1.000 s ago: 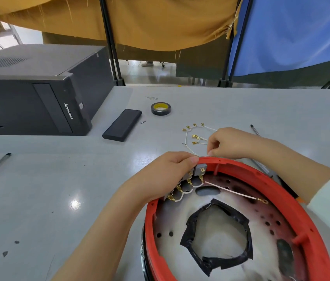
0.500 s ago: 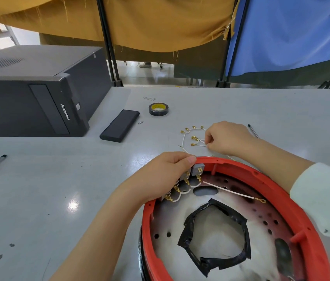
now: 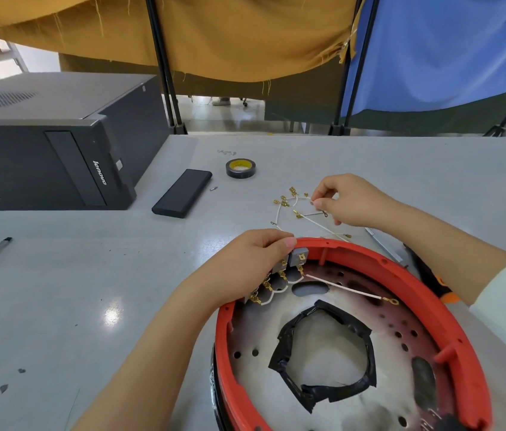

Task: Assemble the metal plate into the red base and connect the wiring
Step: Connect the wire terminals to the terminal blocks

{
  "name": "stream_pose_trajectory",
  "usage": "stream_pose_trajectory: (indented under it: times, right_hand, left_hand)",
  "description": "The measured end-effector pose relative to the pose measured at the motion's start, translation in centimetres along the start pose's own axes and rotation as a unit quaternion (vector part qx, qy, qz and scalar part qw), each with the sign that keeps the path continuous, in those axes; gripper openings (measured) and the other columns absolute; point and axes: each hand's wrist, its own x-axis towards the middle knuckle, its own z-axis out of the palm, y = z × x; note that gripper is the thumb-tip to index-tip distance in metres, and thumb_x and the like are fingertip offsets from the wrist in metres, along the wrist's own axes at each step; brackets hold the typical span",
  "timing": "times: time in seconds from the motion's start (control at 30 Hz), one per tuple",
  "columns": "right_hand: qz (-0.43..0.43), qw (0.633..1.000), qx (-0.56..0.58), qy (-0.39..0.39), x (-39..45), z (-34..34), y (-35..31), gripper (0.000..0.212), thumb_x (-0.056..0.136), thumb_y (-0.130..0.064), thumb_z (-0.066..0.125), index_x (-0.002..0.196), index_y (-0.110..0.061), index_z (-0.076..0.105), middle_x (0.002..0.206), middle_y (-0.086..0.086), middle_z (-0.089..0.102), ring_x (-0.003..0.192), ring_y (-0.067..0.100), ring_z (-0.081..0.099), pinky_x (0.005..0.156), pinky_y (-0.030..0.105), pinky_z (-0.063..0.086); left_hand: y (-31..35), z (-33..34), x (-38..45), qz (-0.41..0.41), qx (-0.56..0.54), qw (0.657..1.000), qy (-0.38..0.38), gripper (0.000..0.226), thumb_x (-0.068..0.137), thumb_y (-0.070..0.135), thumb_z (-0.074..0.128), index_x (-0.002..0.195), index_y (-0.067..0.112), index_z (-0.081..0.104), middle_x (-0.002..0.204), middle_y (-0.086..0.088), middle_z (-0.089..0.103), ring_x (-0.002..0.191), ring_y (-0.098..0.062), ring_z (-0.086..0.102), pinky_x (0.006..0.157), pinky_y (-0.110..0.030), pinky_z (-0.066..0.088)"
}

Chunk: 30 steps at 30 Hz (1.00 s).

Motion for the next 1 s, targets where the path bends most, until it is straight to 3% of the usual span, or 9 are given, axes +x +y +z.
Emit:
stream_pose_trajectory:
  times: [0.1,0.2,0.3,0.47,0.63,0.7,0.83,0.9,1.0]
  right_hand:
    - [-0.019,0.999,0.027,0.008,-1.0,-0.5,-0.7,0.017,0.094,-0.016,0.056,0.081,-0.026,0.059,0.085,-0.005,0.064,0.05,0.003,0.055,0.04,0.005,0.034]
    - [-0.043,0.998,0.033,0.012,-2.5,-1.2,-1.8,0.019,0.094,-0.019,0.055,0.08,-0.03,0.058,0.083,-0.011,0.063,0.046,-0.001,0.055,0.041,0.005,0.035]
    - [-0.071,0.997,0.029,0.012,-4.5,-2.2,-3.0,0.02,0.094,-0.019,0.056,0.08,-0.032,0.057,0.082,-0.013,0.062,0.049,-0.01,0.054,0.043,0.005,0.034]
    - [-0.099,0.995,0.008,0.007,-7.9,-3.0,-4.5,0.02,0.093,-0.022,0.057,0.08,-0.037,0.056,0.084,-0.018,0.061,0.059,-0.021,0.05,0.056,0.014,0.033]
    - [-0.117,0.993,0.028,0.008,-10.8,-2.8,-5.4,0.014,0.09,-0.03,0.061,0.081,-0.04,0.057,0.087,-0.018,0.06,0.071,-0.005,0.055,0.062,0.014,0.038]
    - [-0.135,0.989,0.065,0.013,-11.9,-2.4,-5.9,0.008,0.088,-0.037,0.063,0.082,-0.041,0.058,0.085,-0.018,0.062,0.073,-0.008,0.055,0.062,0.008,0.041]
    - [-0.149,0.98,0.113,0.062,-13.0,-1.8,-6.6,0.009,0.09,-0.037,0.06,0.082,-0.038,0.061,0.075,-0.015,0.066,0.068,-0.007,0.057,0.062,0.009,0.039]
    - [-0.151,0.977,0.136,0.065,-13.5,-1.5,-6.7,0.006,0.091,-0.034,0.059,0.086,-0.036,0.062,0.07,-0.012,0.068,0.064,-0.003,0.059,0.063,0.014,0.042]
    - [-0.149,0.975,0.153,0.057,-14.0,-1.2,-6.7,0.004,0.092,-0.032,0.059,0.089,-0.033,0.062,0.066,-0.011,0.069,0.056,-0.003,0.058,0.056,0.008,0.041]
  left_hand:
    - [-0.2,0.0,0.5,0.004,0.078,0.992,0.1,0.045,0.097,0.044,0.052,0.139,0.028,0.048,0.111,0.012,0.067,0.083,-0.011,0.064,0.064,-0.02,0.046]
    - [0.0,0.1,0.5,0.043,0.051,0.983,0.173,0.055,0.093,0.047,0.058,0.143,0.03,0.041,0.106,0.023,0.063,0.101,0.0,0.06,0.073,-0.01,0.038]
    - [0.5,0.2,0.0,0.086,-0.004,0.973,0.216,0.042,0.092,0.04,0.062,0.131,0.027,0.052,0.101,0.012,0.072,0.094,-0.003,0.067,0.072,-0.012,0.045]
    - [0.9,0.6,-1.8,0.152,-0.043,0.962,0.224,0.002,0.091,0.024,0.067,0.091,0.025,0.069,0.084,0.009,0.076,0.087,-0.011,0.071,0.074,-0.015,0.053]
    - [1.0,1.1,-3.8,0.168,-0.054,0.96,0.219,0.003,0.091,0.02,0.067,0.089,0.022,0.069,0.082,0.007,0.076,0.079,-0.005,0.069,0.071,-0.012,0.053]
    - [1.0,1.2,-4.5,0.169,-0.039,0.958,0.227,0.004,0.089,0.022,0.069,0.085,0.023,0.071,0.085,0.0,0.076,0.075,-0.003,0.067,0.067,-0.012,0.051]
    - [1.3,1.5,-5.6,0.189,-0.005,0.953,0.236,0.004,0.088,0.02,0.071,0.084,0.021,0.072,0.073,0.012,0.072,0.067,0.004,0.063,0.062,-0.007,0.045]
    - [1.5,1.6,-6.1,0.198,0.019,0.951,0.238,0.004,0.088,0.02,0.071,0.084,0.02,0.072,0.074,0.014,0.071,0.069,0.005,0.063,0.064,-0.005,0.044]
    - [1.5,1.7,-6.5,0.198,0.056,0.95,0.234,0.009,0.088,0.021,0.071,0.08,0.023,0.071,0.079,0.012,0.071,0.074,0.002,0.064,0.07,-0.011,0.047]
